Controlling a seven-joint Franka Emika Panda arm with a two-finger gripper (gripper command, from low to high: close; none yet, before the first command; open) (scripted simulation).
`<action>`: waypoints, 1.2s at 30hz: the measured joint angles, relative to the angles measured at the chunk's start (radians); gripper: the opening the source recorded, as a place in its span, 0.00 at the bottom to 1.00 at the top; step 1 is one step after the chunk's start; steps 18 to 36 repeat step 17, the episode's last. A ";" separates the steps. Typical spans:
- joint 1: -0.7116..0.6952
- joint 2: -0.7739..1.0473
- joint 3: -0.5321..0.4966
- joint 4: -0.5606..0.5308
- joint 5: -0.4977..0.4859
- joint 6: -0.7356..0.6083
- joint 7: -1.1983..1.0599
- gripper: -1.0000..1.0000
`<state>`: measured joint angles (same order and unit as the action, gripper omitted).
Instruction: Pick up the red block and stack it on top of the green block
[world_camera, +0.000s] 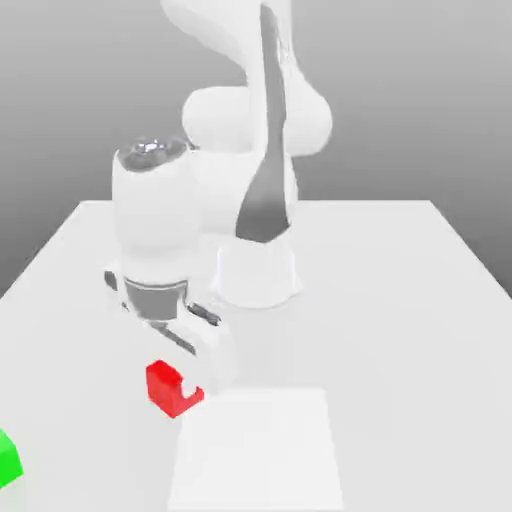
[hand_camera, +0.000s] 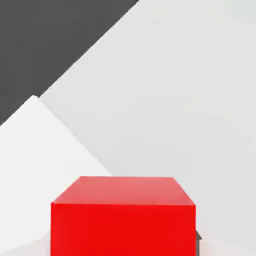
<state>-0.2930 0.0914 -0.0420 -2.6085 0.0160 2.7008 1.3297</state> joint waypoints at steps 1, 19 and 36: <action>-0.014 0.018 -0.012 0.036 0.005 -0.019 0.010 0.00; -0.171 0.316 -0.118 0.385 0.114 -0.077 0.065 1.00; -0.171 0.316 -0.118 0.385 0.114 -0.077 0.065 1.00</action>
